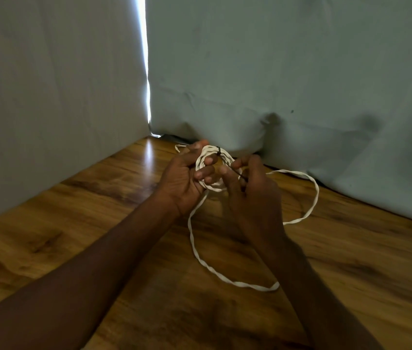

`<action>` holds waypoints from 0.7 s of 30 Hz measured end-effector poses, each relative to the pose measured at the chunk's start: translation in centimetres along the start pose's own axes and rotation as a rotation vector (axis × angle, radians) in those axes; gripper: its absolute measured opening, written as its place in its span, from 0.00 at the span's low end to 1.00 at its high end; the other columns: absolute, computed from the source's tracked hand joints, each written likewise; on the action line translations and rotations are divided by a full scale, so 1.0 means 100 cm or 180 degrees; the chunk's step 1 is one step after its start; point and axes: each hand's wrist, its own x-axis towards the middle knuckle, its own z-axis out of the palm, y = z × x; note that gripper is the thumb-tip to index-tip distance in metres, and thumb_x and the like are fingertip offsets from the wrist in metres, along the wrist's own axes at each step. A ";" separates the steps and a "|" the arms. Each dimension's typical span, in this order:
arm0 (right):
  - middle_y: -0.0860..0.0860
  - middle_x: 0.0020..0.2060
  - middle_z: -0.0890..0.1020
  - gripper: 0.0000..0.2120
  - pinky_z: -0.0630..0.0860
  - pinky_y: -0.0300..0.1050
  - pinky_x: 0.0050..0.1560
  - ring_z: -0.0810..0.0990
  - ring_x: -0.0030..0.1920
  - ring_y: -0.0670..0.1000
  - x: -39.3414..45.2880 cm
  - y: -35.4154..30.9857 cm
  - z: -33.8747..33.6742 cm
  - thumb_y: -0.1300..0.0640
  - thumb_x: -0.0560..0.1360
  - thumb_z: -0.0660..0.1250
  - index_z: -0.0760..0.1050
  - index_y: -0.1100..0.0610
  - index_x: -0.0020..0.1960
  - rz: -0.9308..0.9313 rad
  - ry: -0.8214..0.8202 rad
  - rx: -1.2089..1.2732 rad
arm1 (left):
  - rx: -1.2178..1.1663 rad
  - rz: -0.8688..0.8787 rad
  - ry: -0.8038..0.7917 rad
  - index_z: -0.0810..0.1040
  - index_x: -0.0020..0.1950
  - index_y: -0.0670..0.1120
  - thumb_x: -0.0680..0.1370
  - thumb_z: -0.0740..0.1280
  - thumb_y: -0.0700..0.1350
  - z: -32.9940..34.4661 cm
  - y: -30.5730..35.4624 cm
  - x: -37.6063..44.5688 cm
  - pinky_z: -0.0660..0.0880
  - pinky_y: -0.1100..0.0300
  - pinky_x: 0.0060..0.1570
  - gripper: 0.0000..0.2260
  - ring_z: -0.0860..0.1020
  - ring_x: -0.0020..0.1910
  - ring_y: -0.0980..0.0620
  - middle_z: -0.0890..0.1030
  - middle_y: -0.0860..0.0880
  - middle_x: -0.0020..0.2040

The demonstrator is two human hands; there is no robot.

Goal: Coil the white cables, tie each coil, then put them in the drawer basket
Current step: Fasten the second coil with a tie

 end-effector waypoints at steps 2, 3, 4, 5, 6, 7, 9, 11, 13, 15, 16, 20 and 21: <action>0.49 0.35 0.80 0.14 0.73 0.48 0.32 0.78 0.32 0.50 -0.002 -0.001 0.002 0.46 0.84 0.59 0.77 0.55 0.57 -0.0140 0.0245 -0.0123 | 0.0119 0.0121 -0.0006 0.71 0.50 0.43 0.85 0.55 0.38 0.000 -0.003 0.001 0.66 0.65 0.23 0.08 0.64 0.19 0.58 0.68 0.44 0.35; 0.50 0.34 0.80 0.14 0.74 0.49 0.32 0.78 0.32 0.51 -0.002 0.000 0.003 0.47 0.84 0.58 0.78 0.55 0.58 -0.0125 0.0235 -0.0114 | 0.0166 0.0146 0.0011 0.71 0.49 0.43 0.86 0.55 0.38 0.000 -0.003 0.002 0.65 0.65 0.22 0.07 0.63 0.18 0.59 0.67 0.44 0.35; 0.50 0.33 0.79 0.13 0.73 0.48 0.33 0.77 0.32 0.50 -0.002 0.001 0.003 0.48 0.84 0.59 0.78 0.54 0.59 -0.0088 0.0161 -0.0088 | 0.0214 0.0166 0.0038 0.70 0.50 0.43 0.86 0.56 0.38 0.000 -0.002 0.002 0.65 0.66 0.21 0.07 0.62 0.18 0.59 0.66 0.45 0.36; 0.49 0.33 0.78 0.12 0.72 0.47 0.33 0.77 0.32 0.50 -0.002 0.002 0.003 0.49 0.85 0.60 0.77 0.53 0.61 -0.0040 0.0072 -0.0074 | 0.0273 0.0182 0.0068 0.70 0.50 0.43 0.86 0.56 0.39 -0.001 -0.001 0.003 0.65 0.67 0.20 0.06 0.62 0.18 0.59 0.66 0.45 0.36; 0.48 0.32 0.77 0.11 0.69 0.45 0.33 0.76 0.31 0.49 -0.002 0.003 0.003 0.49 0.85 0.61 0.76 0.53 0.63 0.0013 0.0023 -0.0058 | 0.0315 0.0184 0.0070 0.70 0.51 0.43 0.86 0.57 0.39 -0.001 -0.001 0.003 0.64 0.67 0.19 0.05 0.62 0.18 0.60 0.66 0.45 0.36; 0.47 0.31 0.77 0.11 0.67 0.43 0.33 0.75 0.31 0.49 -0.002 0.003 0.003 0.49 0.85 0.62 0.75 0.52 0.63 0.0069 0.0017 -0.0029 | 0.0309 0.0151 0.0019 0.70 0.52 0.43 0.86 0.57 0.41 0.000 0.000 0.002 0.64 0.67 0.20 0.05 0.62 0.18 0.60 0.66 0.45 0.35; 0.46 0.31 0.75 0.11 0.64 0.43 0.33 0.75 0.31 0.49 -0.002 0.004 0.004 0.49 0.84 0.62 0.74 0.53 0.63 0.0129 0.0086 0.0030 | 0.0174 -0.0017 -0.0200 0.71 0.51 0.42 0.84 0.58 0.44 0.004 0.003 -0.001 0.64 0.65 0.25 0.07 0.64 0.19 0.59 0.68 0.46 0.35; 0.45 0.29 0.73 0.10 0.65 0.44 0.33 0.74 0.30 0.48 -0.001 0.004 0.002 0.51 0.84 0.64 0.74 0.55 0.62 0.0149 0.0156 0.0110 | 0.0118 -0.0128 -0.0367 0.72 0.50 0.41 0.81 0.60 0.42 0.008 0.005 -0.005 0.65 0.60 0.33 0.05 0.66 0.23 0.57 0.70 0.46 0.37; 0.46 0.27 0.73 0.08 0.68 0.47 0.33 0.74 0.30 0.48 0.001 0.006 0.000 0.53 0.84 0.64 0.75 0.55 0.60 0.0181 0.0196 0.0193 | 0.0170 -0.0106 -0.0389 0.72 0.51 0.41 0.82 0.58 0.37 0.008 0.005 -0.006 0.69 0.59 0.33 0.04 0.67 0.25 0.55 0.69 0.44 0.39; 0.47 0.28 0.75 0.07 0.72 0.51 0.35 0.76 0.30 0.50 0.002 0.006 -0.003 0.53 0.84 0.65 0.76 0.55 0.59 0.0167 0.0211 0.0235 | 0.0235 -0.0069 -0.0407 0.72 0.51 0.41 0.84 0.56 0.36 0.007 0.005 -0.004 0.71 0.60 0.31 0.07 0.67 0.26 0.56 0.69 0.44 0.40; 0.48 0.28 0.76 0.07 0.73 0.51 0.35 0.76 0.30 0.50 0.001 0.005 -0.003 0.53 0.84 0.65 0.76 0.55 0.58 0.0138 0.0211 0.0234 | 0.0259 -0.0048 -0.0377 0.72 0.51 0.40 0.85 0.55 0.36 0.006 0.005 -0.004 0.71 0.60 0.30 0.07 0.67 0.25 0.57 0.69 0.45 0.40; 0.45 0.27 0.74 0.04 0.68 0.45 0.32 0.74 0.29 0.45 0.002 0.004 -0.003 0.55 0.83 0.65 0.78 0.54 0.55 0.0034 0.0223 0.0190 | 0.0419 0.0083 -0.0187 0.73 0.51 0.41 0.85 0.56 0.36 0.006 0.003 -0.004 0.69 0.63 0.27 0.07 0.65 0.23 0.59 0.68 0.45 0.38; 0.44 0.28 0.74 0.04 0.66 0.43 0.31 0.73 0.28 0.44 0.002 0.004 -0.004 0.55 0.83 0.65 0.78 0.54 0.54 0.0032 0.0214 0.0157 | 0.0428 0.0100 -0.0156 0.72 0.50 0.42 0.85 0.56 0.37 0.004 0.002 -0.002 0.68 0.64 0.26 0.07 0.64 0.22 0.60 0.68 0.45 0.38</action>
